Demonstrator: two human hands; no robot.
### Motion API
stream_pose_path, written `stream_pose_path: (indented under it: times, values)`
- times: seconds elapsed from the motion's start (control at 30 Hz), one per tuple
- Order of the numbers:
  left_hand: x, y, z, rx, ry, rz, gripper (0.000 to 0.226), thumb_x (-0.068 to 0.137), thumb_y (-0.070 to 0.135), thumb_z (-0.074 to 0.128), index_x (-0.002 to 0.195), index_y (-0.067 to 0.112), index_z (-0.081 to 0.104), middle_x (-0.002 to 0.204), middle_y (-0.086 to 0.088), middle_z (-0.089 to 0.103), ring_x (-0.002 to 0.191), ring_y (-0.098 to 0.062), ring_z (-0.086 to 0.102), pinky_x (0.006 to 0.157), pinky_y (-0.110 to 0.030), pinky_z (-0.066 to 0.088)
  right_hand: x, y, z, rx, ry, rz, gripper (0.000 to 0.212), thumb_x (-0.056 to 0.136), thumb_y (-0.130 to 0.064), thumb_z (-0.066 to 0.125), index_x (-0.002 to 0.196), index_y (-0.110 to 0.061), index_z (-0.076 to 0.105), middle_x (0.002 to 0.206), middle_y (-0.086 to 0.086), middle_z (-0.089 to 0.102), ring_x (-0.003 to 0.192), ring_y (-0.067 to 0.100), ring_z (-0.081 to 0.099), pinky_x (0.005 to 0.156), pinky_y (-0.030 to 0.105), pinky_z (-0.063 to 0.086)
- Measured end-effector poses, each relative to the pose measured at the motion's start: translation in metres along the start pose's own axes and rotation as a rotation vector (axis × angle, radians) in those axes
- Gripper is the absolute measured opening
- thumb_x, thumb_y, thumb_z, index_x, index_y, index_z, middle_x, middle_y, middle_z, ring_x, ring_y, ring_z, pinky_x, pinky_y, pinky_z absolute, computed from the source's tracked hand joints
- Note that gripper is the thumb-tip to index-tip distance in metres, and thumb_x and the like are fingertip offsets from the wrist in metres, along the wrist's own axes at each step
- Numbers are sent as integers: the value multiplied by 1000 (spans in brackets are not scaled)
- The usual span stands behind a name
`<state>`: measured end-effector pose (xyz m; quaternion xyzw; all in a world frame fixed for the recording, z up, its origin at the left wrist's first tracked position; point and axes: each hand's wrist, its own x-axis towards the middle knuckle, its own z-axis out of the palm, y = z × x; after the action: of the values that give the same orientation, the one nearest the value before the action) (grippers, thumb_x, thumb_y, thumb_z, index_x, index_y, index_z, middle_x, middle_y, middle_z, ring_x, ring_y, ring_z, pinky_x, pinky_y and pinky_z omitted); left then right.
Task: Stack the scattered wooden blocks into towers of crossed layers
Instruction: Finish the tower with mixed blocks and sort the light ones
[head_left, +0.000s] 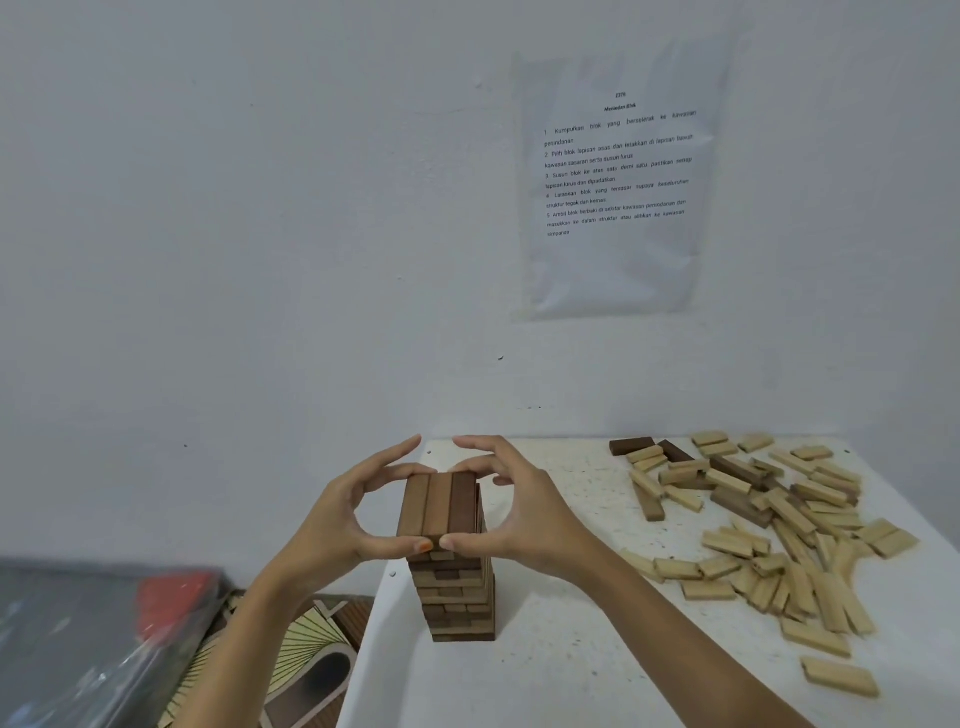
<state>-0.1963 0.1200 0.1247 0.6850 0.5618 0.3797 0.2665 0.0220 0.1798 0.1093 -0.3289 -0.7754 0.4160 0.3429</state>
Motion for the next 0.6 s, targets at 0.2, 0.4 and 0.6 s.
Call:
stream_pose_path:
  times: [0.2, 0.4, 0.6]
  values:
    - [2, -6, 2, -18, -8, -12, 98, 57, 43, 87, 142, 31, 41, 123, 16, 65, 131, -2, 45, 108, -22, 24, 1, 6, 1, -7, 3, 17, 85, 63, -32, 89, 133, -42, 42, 115, -22, 61, 116, -5, 48, 99, 16, 33]
    - [3, -10, 0, -8, -8, -23, 98, 57, 45, 88, 142, 31, 41, 124, 15, 65, 132, -3, 45, 112, -30, 23, 3, 6, 3, 3, 1, 25, 85, 63, -32, 89, 133, -42, 42, 115, -20, 61, 117, -3, 49, 100, 17, 33]
    - [4, -11, -1, -14, -42, -38, 96, 59, 43, 87, 143, 30, 41, 126, 13, 64, 132, -5, 45, 113, -31, 23, 2, 7, 5, -4, 10, 19, 84, 64, -33, 89, 133, -40, 43, 115, -19, 61, 117, -2, 49, 101, 20, 35]
